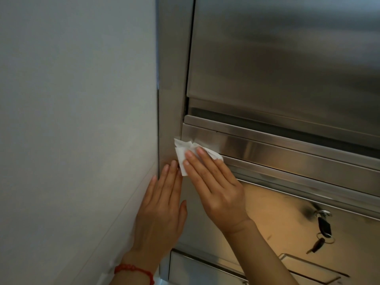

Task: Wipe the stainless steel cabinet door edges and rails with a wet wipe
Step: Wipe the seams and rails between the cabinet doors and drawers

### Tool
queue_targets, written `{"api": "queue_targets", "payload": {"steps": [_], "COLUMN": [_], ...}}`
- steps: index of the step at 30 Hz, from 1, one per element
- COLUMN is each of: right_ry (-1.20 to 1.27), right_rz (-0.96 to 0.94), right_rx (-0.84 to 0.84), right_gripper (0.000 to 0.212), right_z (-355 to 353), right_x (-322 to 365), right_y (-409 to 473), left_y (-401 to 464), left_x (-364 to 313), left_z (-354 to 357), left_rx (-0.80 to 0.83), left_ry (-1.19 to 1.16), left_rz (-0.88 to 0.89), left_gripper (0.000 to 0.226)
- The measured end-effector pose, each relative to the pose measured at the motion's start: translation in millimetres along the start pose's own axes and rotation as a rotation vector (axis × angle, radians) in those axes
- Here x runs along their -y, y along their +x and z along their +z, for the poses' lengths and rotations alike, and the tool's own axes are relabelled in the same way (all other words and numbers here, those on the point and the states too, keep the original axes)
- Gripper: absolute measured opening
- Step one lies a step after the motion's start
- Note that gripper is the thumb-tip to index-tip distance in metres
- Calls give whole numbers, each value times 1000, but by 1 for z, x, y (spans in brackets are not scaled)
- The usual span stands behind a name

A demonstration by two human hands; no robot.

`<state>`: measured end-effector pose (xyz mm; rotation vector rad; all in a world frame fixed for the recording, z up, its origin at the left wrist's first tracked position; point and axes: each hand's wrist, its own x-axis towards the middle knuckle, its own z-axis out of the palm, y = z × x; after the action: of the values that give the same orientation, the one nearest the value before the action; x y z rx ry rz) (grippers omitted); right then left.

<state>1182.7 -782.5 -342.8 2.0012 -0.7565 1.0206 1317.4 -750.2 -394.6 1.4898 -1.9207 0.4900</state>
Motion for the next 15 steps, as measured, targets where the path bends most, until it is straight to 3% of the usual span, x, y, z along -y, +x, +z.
{"api": "queue_targets", "payload": {"steps": [15], "right_ry": [16], "right_rz": [-9], "right_rx": [3], "right_gripper": [29], "right_z": [2], "right_x": [3], "right_y": [7], "left_y": [-1], "left_x": [0], "left_z": [1], "left_rx": [9], "left_ry": [43], "left_rz": [11], "left_gripper": [53]}}
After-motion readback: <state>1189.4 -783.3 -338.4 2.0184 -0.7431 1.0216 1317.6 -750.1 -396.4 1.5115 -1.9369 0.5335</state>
